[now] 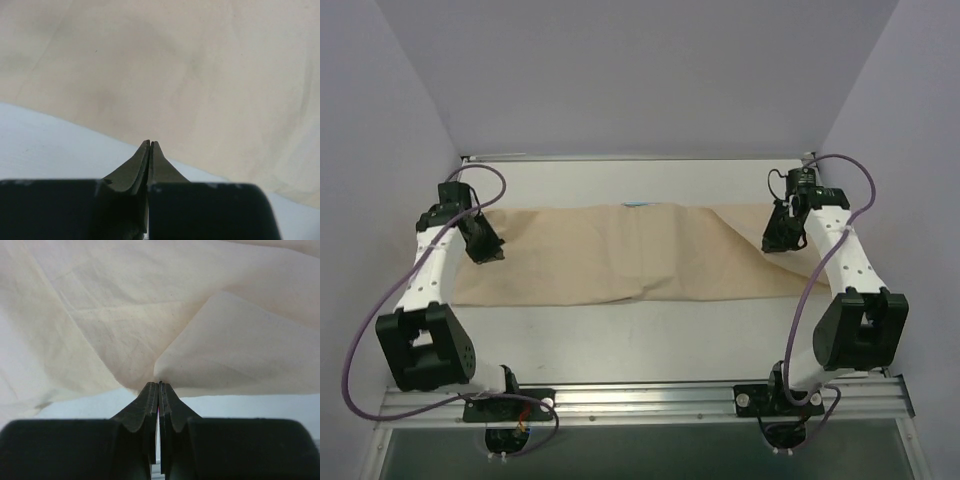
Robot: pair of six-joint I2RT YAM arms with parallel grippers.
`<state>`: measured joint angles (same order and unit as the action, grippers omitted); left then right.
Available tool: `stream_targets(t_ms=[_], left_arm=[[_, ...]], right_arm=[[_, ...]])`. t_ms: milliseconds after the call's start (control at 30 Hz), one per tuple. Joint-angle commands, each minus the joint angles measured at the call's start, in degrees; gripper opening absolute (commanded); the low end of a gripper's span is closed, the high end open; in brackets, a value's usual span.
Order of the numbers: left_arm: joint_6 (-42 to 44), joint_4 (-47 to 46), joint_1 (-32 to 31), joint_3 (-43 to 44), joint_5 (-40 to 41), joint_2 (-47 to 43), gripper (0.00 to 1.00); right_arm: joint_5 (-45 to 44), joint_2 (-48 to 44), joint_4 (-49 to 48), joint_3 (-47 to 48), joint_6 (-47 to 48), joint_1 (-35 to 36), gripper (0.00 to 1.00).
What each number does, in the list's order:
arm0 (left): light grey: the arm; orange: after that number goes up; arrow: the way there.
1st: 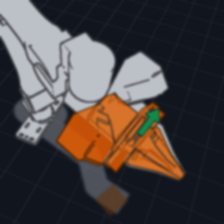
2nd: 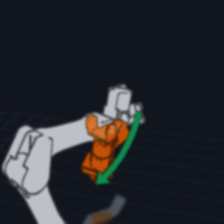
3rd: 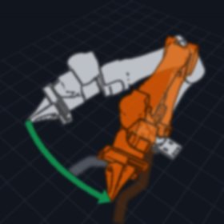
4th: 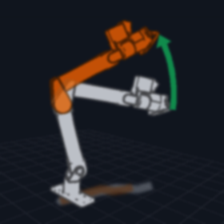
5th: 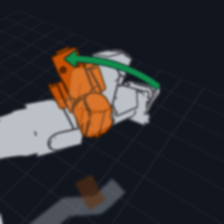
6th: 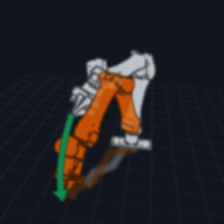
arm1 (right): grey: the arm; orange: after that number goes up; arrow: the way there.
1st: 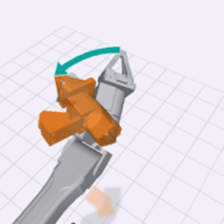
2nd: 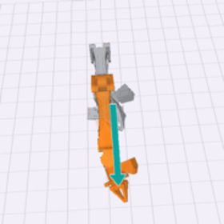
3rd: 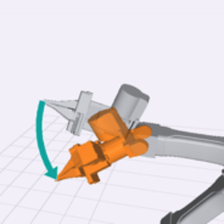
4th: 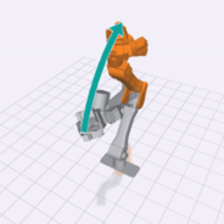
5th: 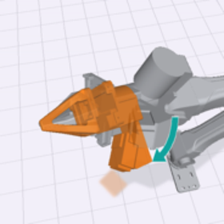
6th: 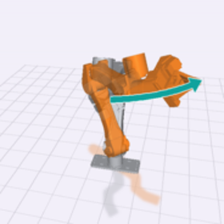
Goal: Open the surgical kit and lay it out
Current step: Open the surgical kit at the center of the board.
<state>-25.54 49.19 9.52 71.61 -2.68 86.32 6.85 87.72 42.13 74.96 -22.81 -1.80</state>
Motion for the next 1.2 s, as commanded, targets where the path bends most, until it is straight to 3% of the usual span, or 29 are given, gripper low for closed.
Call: stream_targets(t_ms=[0,167,267,367,400,500,633,733,900,967,1167], left_arm=[[-1.18,-1.3,1.64,-4.01,-1.45,-15.43,0.02],[0.14,3.98,0.51,-7.98,4.5,-28.81,0.02],[0.49,5.47,-1.52,-7.02,7.77,-29.2,0.06],[1.8,6.27,-1.52,-0.81,5.67,-25.61,0.32],[2.42,4.62,-1.43,-0.17,4.36,-25.16,0.48],[3.48,-1.54,-1.17,-0.85,-3.08,-22.52,0.74],[0.67,-8.21,-2.22,-4.45,-13.65,-15.32,0.76],[-1.61,-14.37,-5.38,-6.4,-16.82,-9.79,0.82],[-5.74,-20.62,-8.9,-3.59,-21.4,0.59,0.82],[-9.15,-24.29,-13.11,-1.83,-22.28,4.01,0.86],[-19.61,-32.65,-18.56,5.88,-22.98,15.51,0.9]], right_arm=[[-1.22,-7.9,7.78,-1.56,1.01,-0.3,0.0],[-3.86,-21.7,14.99,-4.12,2.15,-1.8,0.0],[-3.86,-31.01,20.87,-4.03,1.46,-2.59,0.0],[-0.2,-38.05,25.81,-5.51,-0.39,-2.5,0.0],[3.05,-39.98,25.72,-6.05,-1.53,-2.24,0.0],[6.24,-49.64,25.2,-9.99,-6.01,-1.1,0.0],[4.67,-51.33,25.37,-14.05,-3.91,-0.66,0.0],[3.08,-55.72,25.63,-14.75,-3.74,-0.57,0.0],[6.76,-62.75,25.55,-18.17,-4.71,0.39,0.0],[8.08,-63.81,25.55,-19.58,-2.43,0.48,0.0],[10.47,-65.66,25.19,-17.05,2.06,1.18,0.0]])
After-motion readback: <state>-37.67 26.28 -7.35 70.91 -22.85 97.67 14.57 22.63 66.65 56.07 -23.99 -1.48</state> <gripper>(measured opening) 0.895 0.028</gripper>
